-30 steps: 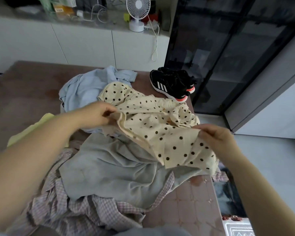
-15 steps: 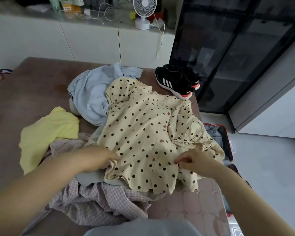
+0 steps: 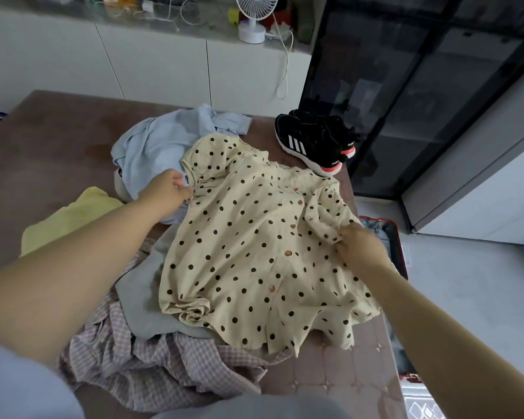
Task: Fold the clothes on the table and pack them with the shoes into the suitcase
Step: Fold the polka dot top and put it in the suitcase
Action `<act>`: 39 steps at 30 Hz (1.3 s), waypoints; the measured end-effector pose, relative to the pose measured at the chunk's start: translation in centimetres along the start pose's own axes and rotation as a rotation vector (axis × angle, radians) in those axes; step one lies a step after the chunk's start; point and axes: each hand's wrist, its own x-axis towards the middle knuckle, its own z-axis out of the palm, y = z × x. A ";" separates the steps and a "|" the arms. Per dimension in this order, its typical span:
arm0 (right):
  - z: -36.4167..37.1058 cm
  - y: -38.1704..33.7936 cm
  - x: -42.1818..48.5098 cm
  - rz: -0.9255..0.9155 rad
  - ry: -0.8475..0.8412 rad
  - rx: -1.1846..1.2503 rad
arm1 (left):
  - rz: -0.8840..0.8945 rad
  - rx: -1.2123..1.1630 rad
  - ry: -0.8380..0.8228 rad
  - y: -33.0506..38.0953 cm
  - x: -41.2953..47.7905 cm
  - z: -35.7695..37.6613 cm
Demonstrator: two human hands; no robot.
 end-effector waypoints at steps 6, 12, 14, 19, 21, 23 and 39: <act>-6.7 4.1 1.6 0.436 0.241 0.720 | -0.071 -0.066 0.061 1.4 4.2 0.7; -8.8 6.9 4.5 0.554 0.207 0.600 | -0.013 0.171 0.084 3.5 7.7 0.5; -8.5 7.3 5.3 0.589 0.190 0.507 | 0.000 0.207 0.055 3.8 8.5 0.5; -8.0 5.9 5.4 0.519 0.271 0.343 | -0.024 0.152 -0.042 3.7 10.1 0.9; -7.3 3.6 4.3 0.387 0.347 0.278 | -0.028 0.126 -0.066 3.5 10.6 0.9; -5.7 0.8 2.8 0.243 0.278 0.228 | 0.015 0.222 -0.041 3.3 10.9 0.7; -1.4 4.4 -1.3 0.310 -0.099 0.331 | 0.214 -0.165 -0.587 12.3 0.2 2.8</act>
